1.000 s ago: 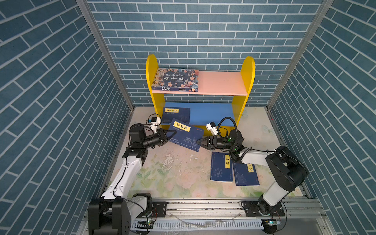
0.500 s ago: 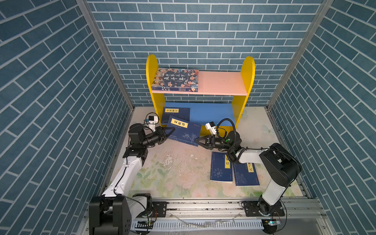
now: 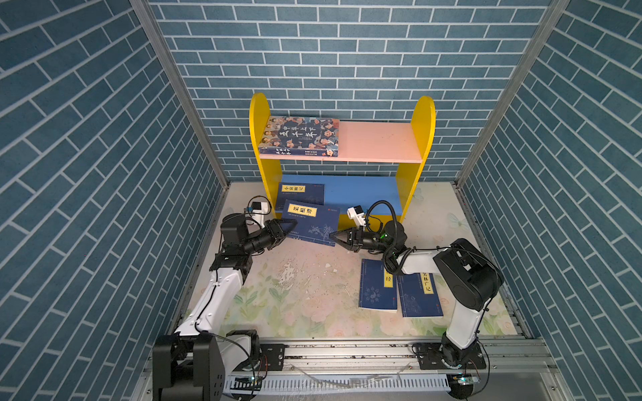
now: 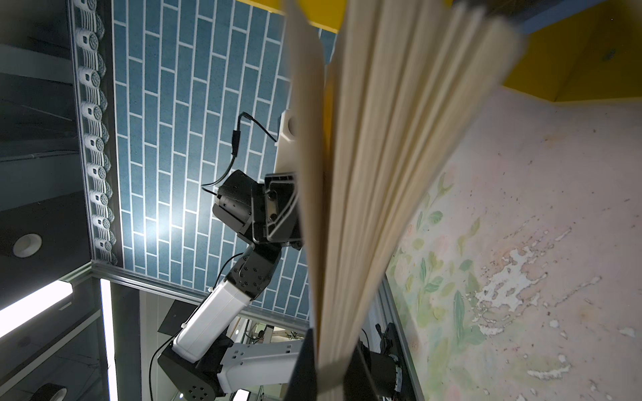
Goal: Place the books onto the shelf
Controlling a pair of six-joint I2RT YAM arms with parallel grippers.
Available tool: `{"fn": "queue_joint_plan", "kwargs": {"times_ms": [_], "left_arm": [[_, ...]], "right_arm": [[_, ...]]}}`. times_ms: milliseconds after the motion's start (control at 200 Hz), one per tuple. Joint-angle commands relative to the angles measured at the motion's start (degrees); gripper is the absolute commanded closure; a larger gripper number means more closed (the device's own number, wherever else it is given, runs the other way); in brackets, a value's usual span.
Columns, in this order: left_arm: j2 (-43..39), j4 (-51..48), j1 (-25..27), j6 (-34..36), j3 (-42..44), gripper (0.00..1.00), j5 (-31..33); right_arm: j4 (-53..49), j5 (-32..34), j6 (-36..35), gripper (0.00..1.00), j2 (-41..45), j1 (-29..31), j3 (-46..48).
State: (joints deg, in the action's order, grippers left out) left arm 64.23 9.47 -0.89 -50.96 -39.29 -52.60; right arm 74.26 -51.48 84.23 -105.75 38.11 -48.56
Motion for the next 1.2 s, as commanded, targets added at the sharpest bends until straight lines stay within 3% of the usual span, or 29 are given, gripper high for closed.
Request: {"fn": "queue_joint_plan", "kwargs": {"times_ms": [0, 110, 300, 565, 1195], "left_arm": [[-1.39, -7.48, -1.19, 6.39, -2.12, 0.38, 2.71], [-2.03, -15.03, -3.82, 11.18, -4.45, 0.31, 6.36], [-3.96, -13.97, -9.36, 8.46, -4.43, 0.31, 4.04], [-5.16, -12.03, -9.4, 6.93, -4.54, 0.3, -0.81], [-4.13, -7.04, -9.26, 2.28, -4.08, 0.3, -2.07]], "right_arm": [[3.09, 0.49, 0.41, 1.0, -0.67, -1.27, -3.75], [-3.83, -0.35, -2.4, 1.0, -0.86, -2.35, -6.36], [-13.29, -2.88, -6.86, 1.0, -2.28, -4.92, -11.2], [-30.26, -5.86, -14.83, 1.0, -5.87, -6.15, -21.49], [-45.71, -6.26, -20.59, 1.0, -18.21, -6.69, -42.4]]}}
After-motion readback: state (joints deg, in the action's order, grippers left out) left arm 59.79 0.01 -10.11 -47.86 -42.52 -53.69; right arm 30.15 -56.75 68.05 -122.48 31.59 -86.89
